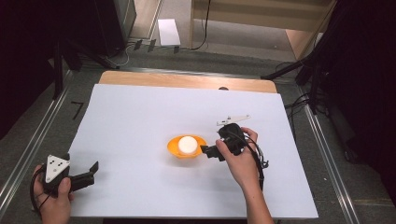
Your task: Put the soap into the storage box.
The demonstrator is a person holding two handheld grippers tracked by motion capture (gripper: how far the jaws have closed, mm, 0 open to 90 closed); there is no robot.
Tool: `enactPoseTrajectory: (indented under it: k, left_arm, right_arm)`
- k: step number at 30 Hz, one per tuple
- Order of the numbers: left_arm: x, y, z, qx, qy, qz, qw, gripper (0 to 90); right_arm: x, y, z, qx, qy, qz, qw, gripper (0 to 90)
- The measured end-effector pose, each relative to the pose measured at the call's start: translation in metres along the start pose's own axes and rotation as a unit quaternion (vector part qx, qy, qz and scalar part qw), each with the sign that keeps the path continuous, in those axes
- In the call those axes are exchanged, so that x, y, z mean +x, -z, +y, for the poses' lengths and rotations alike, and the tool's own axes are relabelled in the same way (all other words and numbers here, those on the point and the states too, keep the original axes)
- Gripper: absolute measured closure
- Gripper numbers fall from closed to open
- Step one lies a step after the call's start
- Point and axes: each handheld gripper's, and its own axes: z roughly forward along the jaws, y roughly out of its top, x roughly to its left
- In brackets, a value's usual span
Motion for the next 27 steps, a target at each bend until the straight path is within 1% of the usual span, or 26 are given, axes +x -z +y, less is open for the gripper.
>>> enactPoseTrajectory:
  k: [2,3,4,6,8,9,11,15,17,21,22,26,27]
  left_arm:
    - [0.000,0.000,0.000,0.000,0.000,0.000,1.0000,1.3]
    - [0.000,0.000,0.000,0.000,0.000,0.000,1.0000,1.3]
    - [0.000,0.000,0.000,-0.001,0.000,0.000,1.0000,1.3]
    - [0.000,0.000,0.000,0.000,0.000,0.001,1.0000,1.3]
    - [0.000,0.000,0.000,0.000,-0.001,0.000,1.0000,1.3]
    - [0.000,0.000,0.000,0.000,-0.001,0.000,1.0000,1.3]
    - [0.000,0.000,0.000,0.000,-0.001,0.000,1.0000,1.3]
    - [0.000,0.000,0.000,0.000,-0.001,0.001,1.0000,1.3]
    - [0.000,0.000,0.000,0.000,-0.001,0.001,1.0000,1.3]
    - [0.000,0.000,0.000,0.000,-0.001,0.001,1.0000,1.3]
    - [0.000,0.000,0.000,0.000,-0.001,0.001,1.0000,1.3]
    - [0.000,0.000,0.000,0.000,-0.001,0.001,1.0000,1.3]
    - [0.000,0.000,0.000,0.000,-0.001,0.001,1.0000,1.3]
  right_arm:
    - [-0.004,0.004,-0.004,-0.005,-0.005,-0.002,1.0000,2.5]
    - [-0.004,0.004,-0.004,-0.005,-0.005,-0.002,1.0000,2.5]
    - [-0.009,0.008,-0.007,-0.010,-0.007,-0.005,0.9999,2.5]
    - [-0.011,0.010,-0.009,-0.010,-0.011,-0.006,0.9999,2.5]
    - [-0.017,0.015,-0.015,-0.015,-0.018,-0.010,0.9997,2.5]
    - [-0.017,0.015,-0.015,-0.015,-0.018,-0.010,0.9997,2.5]
    - [-0.024,0.019,-0.022,-0.019,-0.022,-0.012,0.9995,2.5]
    - [-0.031,0.022,-0.032,-0.024,-0.030,-0.016,0.9991,2.5]
    - [-0.035,0.023,-0.036,-0.024,-0.036,-0.017,0.9989,2.5]
    - [-0.039,0.024,-0.043,-0.020,-0.039,-0.021,0.9988,2.5]
    - [-0.043,0.025,-0.048,-0.020,-0.040,-0.024,0.9987,2.5]
    - [-0.048,0.028,-0.056,-0.022,-0.047,-0.028,0.9983,2.5]
    - [-0.051,0.029,-0.059,-0.024,-0.045,-0.028,0.9983,2.5]
